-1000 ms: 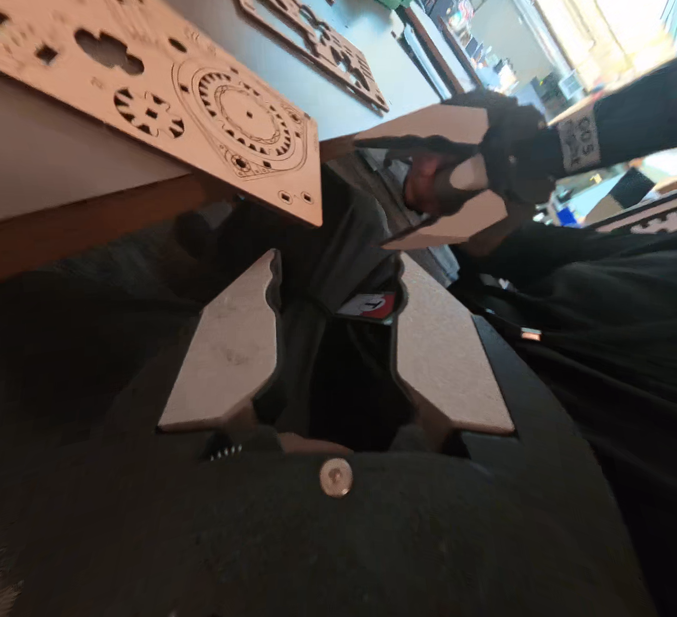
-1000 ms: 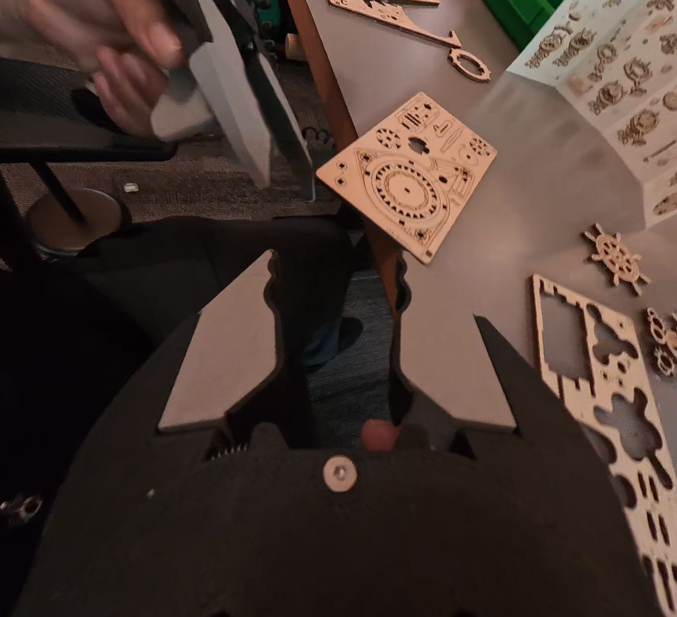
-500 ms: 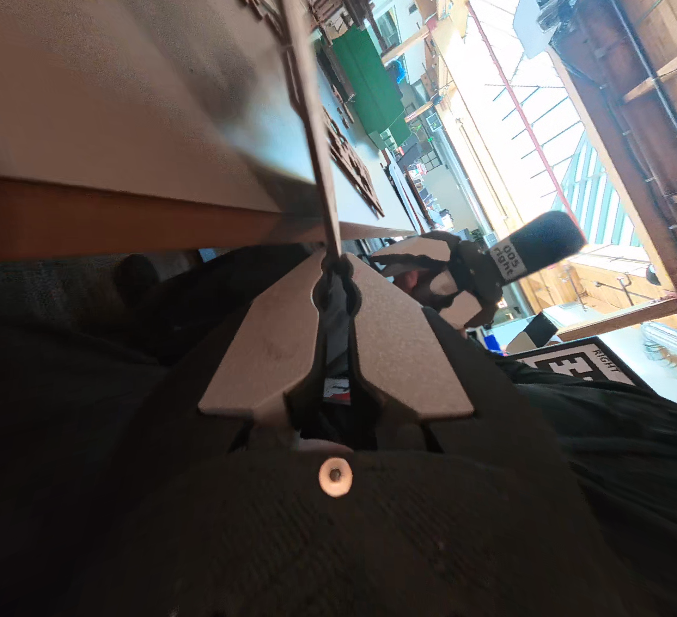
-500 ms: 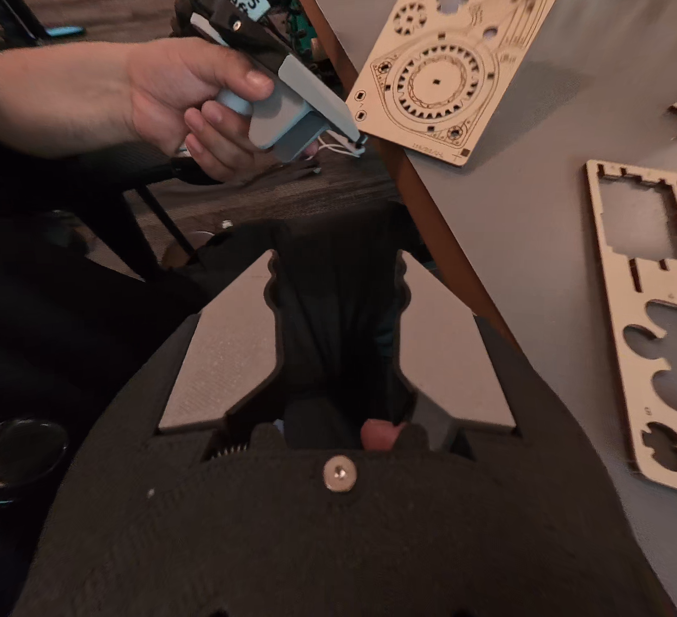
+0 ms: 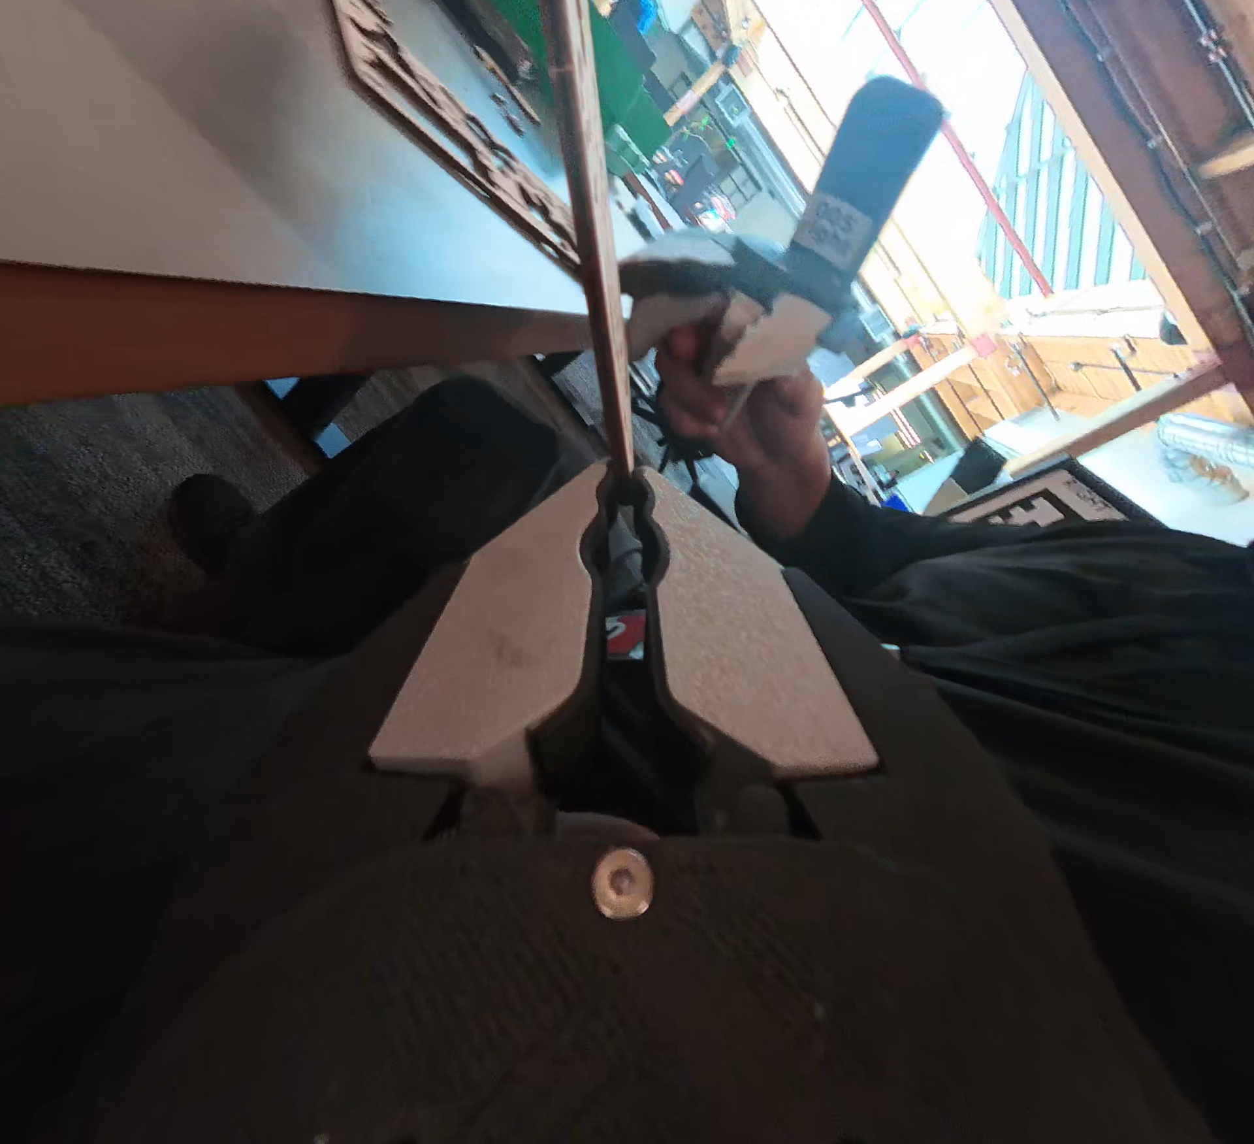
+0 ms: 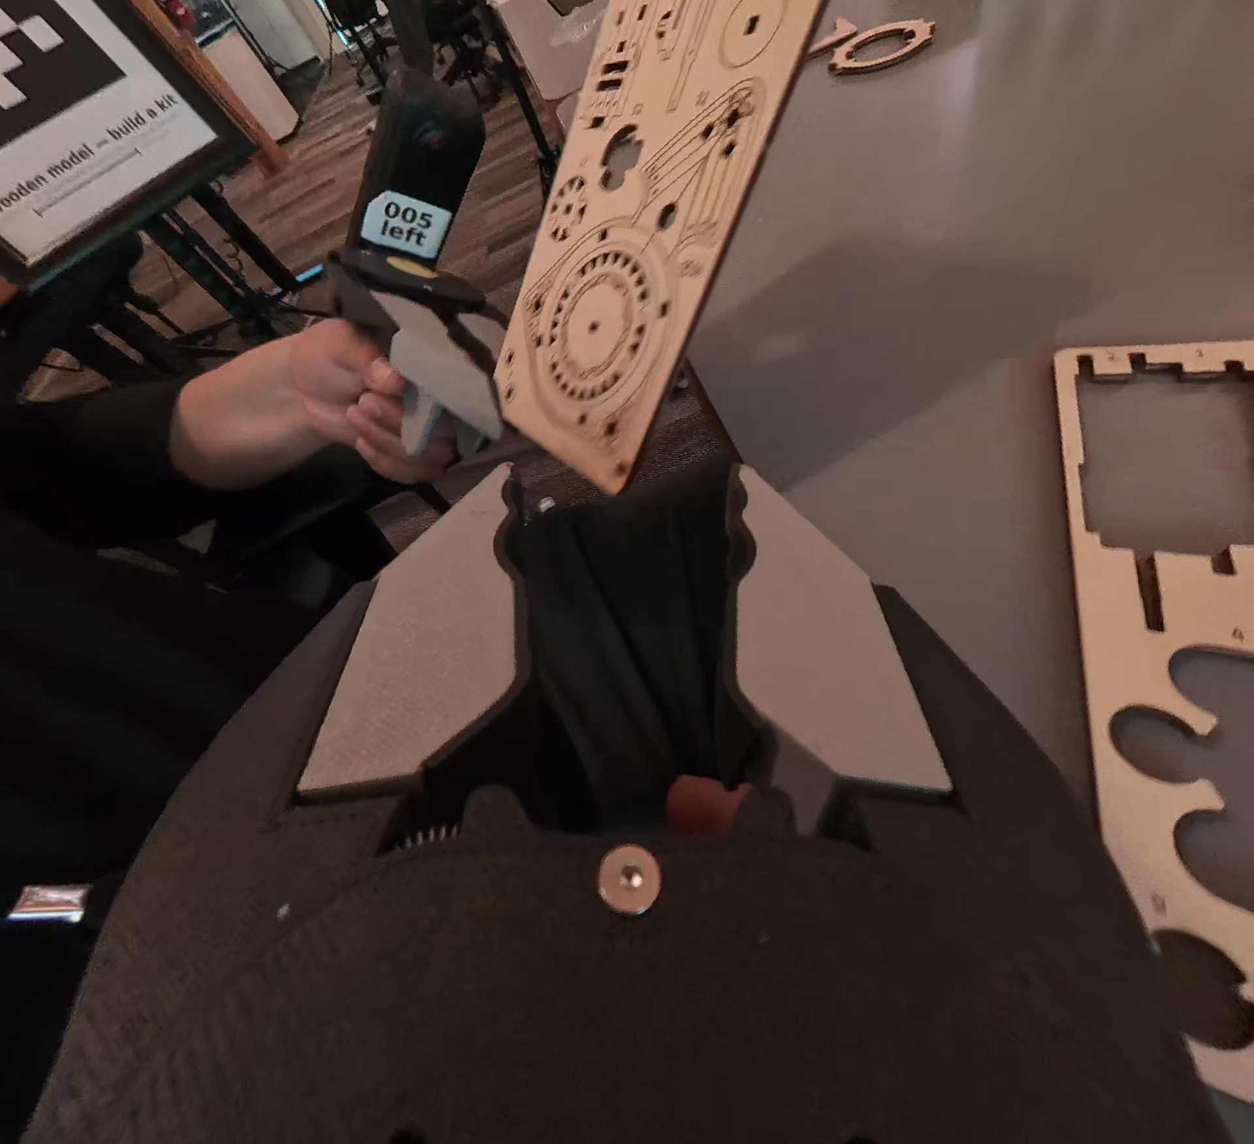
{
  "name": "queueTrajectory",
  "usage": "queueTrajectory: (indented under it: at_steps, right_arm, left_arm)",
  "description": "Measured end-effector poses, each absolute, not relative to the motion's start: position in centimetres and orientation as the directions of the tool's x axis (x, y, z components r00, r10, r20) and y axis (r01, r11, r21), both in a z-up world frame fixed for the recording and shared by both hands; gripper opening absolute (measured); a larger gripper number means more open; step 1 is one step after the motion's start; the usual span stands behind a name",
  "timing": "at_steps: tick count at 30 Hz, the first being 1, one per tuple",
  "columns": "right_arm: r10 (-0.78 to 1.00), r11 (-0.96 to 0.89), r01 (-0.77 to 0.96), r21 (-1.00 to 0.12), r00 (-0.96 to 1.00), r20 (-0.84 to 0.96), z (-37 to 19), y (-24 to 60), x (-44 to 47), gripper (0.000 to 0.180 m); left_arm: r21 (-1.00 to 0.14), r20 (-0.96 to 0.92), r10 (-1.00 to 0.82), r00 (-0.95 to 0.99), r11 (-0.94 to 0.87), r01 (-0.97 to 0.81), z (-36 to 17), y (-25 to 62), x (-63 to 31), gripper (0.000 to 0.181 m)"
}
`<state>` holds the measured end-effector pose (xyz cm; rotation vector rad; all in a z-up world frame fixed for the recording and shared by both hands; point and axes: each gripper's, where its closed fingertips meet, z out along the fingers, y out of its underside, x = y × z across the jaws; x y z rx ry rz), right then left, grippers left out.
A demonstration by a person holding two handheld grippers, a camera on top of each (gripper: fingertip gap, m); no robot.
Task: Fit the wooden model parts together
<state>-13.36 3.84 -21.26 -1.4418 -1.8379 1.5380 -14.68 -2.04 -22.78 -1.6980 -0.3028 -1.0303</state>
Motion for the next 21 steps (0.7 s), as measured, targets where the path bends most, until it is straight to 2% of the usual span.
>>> queueTrajectory:
  at_steps: [2,4,8,11,13,15,17,18,19,21]
  right_arm:
    - [0.822,-0.116,0.483,-0.868,-0.444,-0.357,-20.7,3.6,-13.9,0.063]
    - [0.782,-0.128,0.481,-0.867,-0.488,-0.387,-20.1,2.9,-14.0,0.059]
    - [0.689,-0.141,0.493,-0.858,-0.574,-0.443,-19.2,1.6,-13.6,0.014]
    - [0.636,-0.149,0.483,-0.863,-0.621,-0.458,-18.2,1.5,-13.4,0.003]
    - [0.634,-0.147,0.463,-0.874,-0.634,-0.443,-17.7,1.5,-13.8,0.001]
    - [0.635,-0.122,0.450,-0.885,-0.649,-0.418,-17.2,1.5,-14.4,0.000]
    - [0.637,-0.080,0.449,-0.890,-0.663,-0.392,-17.1,1.5,-15.1,0.000]
    - [0.630,-0.069,0.451,-0.890,-0.671,-0.390,-16.9,1.4,-15.5,0.000]
    - [0.623,-0.065,0.453,-0.889,-0.677,-0.391,-16.7,1.4,-15.9,0.000]
    - [0.611,-0.065,0.450,-0.890,-0.688,-0.392,-16.3,1.5,-16.9,0.000]
  left_arm:
    - [-0.676,0.736,-0.333,0.589,-0.411,0.612,-22.4,-2.3,-13.4,0.001]
    - [-0.702,0.711,-0.367,0.601,-0.421,0.574,-22.2,-2.1,-12.2,0.001]
    - [-0.734,0.677,-0.405,0.614,-0.435,0.522,-22.1,-1.6,-10.9,0.002]
    - [-0.755,0.652,-0.420,0.632,-0.433,0.492,-21.9,-1.4,-10.9,0.002]
    - [-0.787,0.609,-0.403,0.683,-0.417,0.455,-21.7,-1.1,-11.8,0.004]
    - [-0.827,0.545,-0.384,0.745,-0.391,0.404,-21.1,-1.0,-13.2,0.016]
    - [-0.847,0.509,-0.363,0.781,-0.372,0.379,-20.0,-0.7,-14.8,0.040]
    - [-0.859,0.488,-0.361,0.795,-0.362,0.363,-19.3,-0.5,-15.5,0.044]
    - [-0.875,0.459,-0.368,0.809,-0.342,0.342,-18.6,-0.3,-16.1,0.039]
    - [-0.904,0.404,-0.373,0.835,-0.299,0.304,-17.4,0.3,-17.3,0.011]
